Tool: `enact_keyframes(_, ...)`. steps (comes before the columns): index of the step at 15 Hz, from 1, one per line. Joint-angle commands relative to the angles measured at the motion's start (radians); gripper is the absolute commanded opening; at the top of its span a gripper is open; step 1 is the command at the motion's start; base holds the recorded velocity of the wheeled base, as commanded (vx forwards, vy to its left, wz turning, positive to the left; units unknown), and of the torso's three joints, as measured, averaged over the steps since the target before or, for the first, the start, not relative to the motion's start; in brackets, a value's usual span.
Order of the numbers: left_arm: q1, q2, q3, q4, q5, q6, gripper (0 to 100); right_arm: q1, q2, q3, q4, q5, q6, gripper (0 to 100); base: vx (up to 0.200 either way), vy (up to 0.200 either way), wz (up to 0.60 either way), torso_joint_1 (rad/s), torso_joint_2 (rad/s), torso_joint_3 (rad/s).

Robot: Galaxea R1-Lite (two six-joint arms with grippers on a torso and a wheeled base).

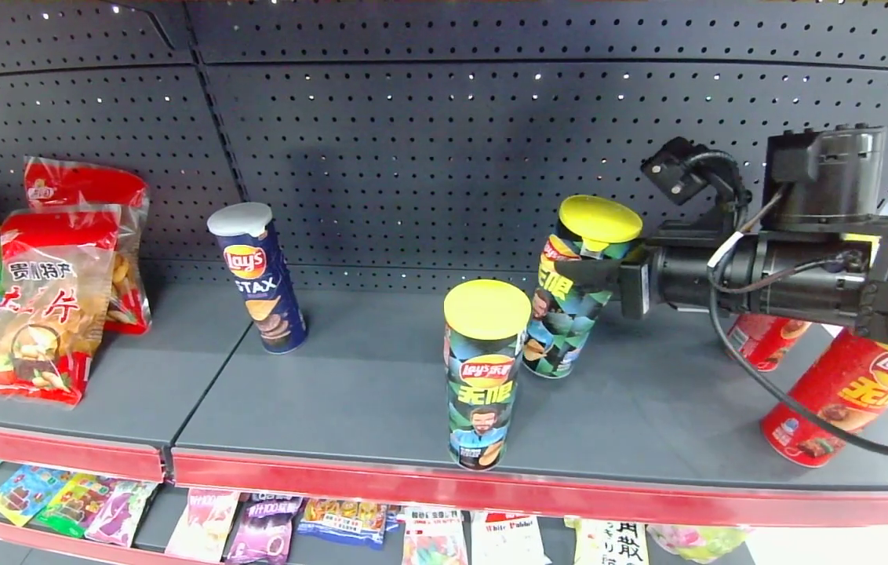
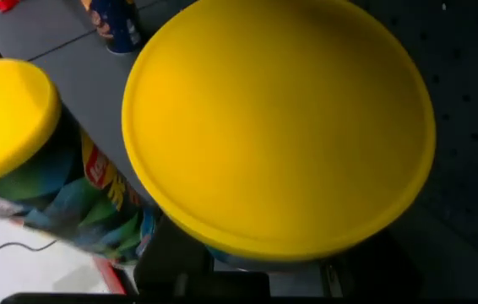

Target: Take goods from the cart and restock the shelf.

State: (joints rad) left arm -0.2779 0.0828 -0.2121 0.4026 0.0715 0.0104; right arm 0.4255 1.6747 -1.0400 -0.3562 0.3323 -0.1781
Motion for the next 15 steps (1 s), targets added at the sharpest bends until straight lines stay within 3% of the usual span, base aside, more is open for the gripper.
enact_keyframes(1, 0.000, 0.005, 0.002, 0.001, 0.001, 0.000, 100, 0.021, 0.057, -0.008, -0.021, 0.001, 0.000, 0, 0.000, 0.000, 0.00, 0.000, 0.00, 0.000)
enact_keyframes(15, 0.000, 0.005, 0.002, 0.001, 0.001, 0.000, 100, 0.059, 0.181, -0.100, -0.038, -0.010, -0.011, 0, 0.000, 0.000, 0.00, 0.000, 0.00, 0.000)
